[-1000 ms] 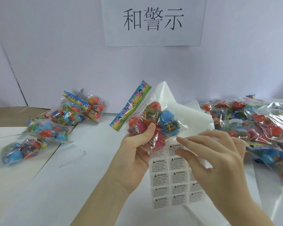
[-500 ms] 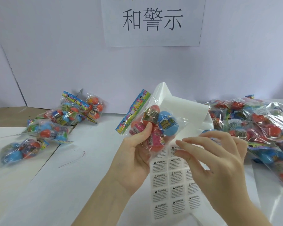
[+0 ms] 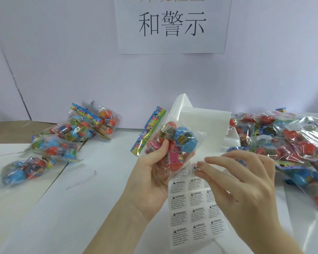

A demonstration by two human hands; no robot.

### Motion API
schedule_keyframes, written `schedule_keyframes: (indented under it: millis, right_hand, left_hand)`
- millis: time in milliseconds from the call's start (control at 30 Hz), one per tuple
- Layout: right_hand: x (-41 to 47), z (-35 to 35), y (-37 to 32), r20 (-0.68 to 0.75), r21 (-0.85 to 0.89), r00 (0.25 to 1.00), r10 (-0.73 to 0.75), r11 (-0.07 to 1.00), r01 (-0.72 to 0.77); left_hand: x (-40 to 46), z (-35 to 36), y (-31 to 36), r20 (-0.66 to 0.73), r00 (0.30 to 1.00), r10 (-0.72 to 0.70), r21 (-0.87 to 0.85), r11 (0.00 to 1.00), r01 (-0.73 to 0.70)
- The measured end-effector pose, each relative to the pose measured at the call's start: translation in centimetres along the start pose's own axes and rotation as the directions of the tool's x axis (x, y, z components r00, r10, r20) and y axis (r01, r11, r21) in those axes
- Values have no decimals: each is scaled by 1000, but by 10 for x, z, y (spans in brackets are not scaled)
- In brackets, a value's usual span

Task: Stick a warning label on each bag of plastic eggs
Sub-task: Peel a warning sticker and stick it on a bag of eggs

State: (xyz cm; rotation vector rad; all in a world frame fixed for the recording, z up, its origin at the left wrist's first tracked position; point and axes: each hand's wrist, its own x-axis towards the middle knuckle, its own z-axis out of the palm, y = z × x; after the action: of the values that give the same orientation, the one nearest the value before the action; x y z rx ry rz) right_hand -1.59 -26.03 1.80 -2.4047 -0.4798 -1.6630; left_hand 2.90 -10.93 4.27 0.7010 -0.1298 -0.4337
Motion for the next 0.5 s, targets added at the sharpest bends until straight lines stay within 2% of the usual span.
schedule_keyframes:
  millis: [167, 333, 500]
  right_hand:
    - [0, 1, -2, 68, 108, 997, 47, 993, -54]
    - [-2, 2, 1, 177, 67, 984, 11, 997, -24]
    - [0, 0, 1, 161, 112, 987, 14, 993, -32]
  left_hand:
    - [-1, 1, 1, 32, 999, -37, 14, 999, 36]
    - [-2, 2, 3, 54, 996, -66, -14, 998, 67]
    - [-3, 3, 6, 71, 995, -77, -40, 996, 80]
